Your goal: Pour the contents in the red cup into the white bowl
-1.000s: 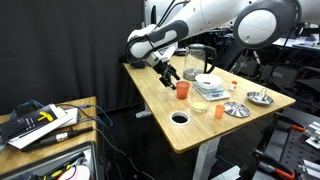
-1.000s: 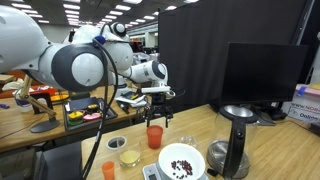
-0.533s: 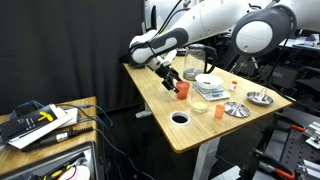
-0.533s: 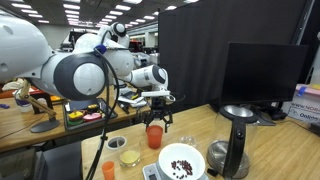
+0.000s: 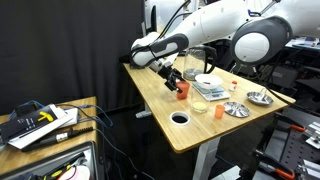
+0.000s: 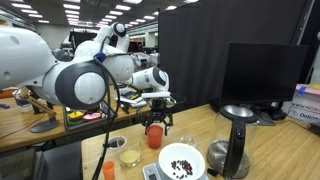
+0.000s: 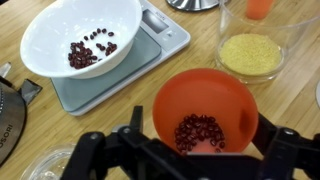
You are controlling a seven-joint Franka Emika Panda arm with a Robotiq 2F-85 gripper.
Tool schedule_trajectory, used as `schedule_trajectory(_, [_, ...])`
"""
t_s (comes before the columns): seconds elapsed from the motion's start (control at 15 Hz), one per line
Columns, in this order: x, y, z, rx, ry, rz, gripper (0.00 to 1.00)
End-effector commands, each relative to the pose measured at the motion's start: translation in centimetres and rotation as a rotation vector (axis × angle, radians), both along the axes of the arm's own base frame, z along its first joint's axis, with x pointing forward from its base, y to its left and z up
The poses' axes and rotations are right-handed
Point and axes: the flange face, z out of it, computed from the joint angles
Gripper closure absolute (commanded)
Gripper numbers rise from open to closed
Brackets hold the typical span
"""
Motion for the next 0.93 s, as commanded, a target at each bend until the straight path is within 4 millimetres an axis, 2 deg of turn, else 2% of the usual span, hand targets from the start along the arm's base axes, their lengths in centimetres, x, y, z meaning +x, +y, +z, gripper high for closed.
schedule_trajectory(0.0, [-0.3, -0.2, -0.1, 0.007, 0.026, 0.002, 0.14])
schedule_trajectory(0.07, [-0.3, -0.2, -0.1, 0.010, 0.026, 0.002, 0.27])
schedule_trajectory(0.2, [-0.1, -0.3, 0.2, 0.016, 0.019, -0.004, 0.42])
schedule_trajectory(0.27, [-0.1, -0.3, 0.3, 0.017, 0.016, -0.006, 0.45])
schedule_trajectory(0.6, [0.6, 0.0, 1.4, 0.057, -0.025, -0.007, 0.45])
schedule_trajectory(0.87, [2.2, 0.1, 4.3, 0.176, -0.122, -0.030, 0.45])
